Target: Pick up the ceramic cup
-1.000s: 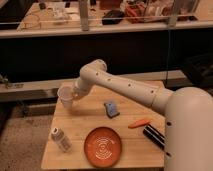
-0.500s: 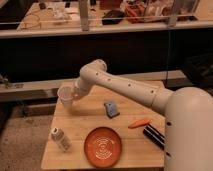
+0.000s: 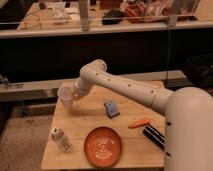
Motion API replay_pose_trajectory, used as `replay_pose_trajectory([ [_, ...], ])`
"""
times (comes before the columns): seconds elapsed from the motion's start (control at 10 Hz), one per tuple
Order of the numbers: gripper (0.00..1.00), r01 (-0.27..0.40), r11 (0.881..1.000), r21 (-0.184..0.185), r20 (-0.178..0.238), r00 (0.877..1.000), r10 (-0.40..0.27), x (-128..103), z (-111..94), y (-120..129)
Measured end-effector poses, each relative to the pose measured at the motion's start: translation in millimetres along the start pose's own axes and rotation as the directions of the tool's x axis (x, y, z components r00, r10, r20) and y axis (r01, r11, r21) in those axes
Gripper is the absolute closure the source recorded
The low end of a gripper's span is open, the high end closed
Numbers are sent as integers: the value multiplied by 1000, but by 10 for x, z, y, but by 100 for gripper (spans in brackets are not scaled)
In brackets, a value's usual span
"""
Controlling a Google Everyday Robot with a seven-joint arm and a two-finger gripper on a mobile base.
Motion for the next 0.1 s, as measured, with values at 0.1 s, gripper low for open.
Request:
replay_pose_trajectory([
  [0.1, 99, 0, 1000, 0, 0, 1000, 0, 0, 0, 0],
])
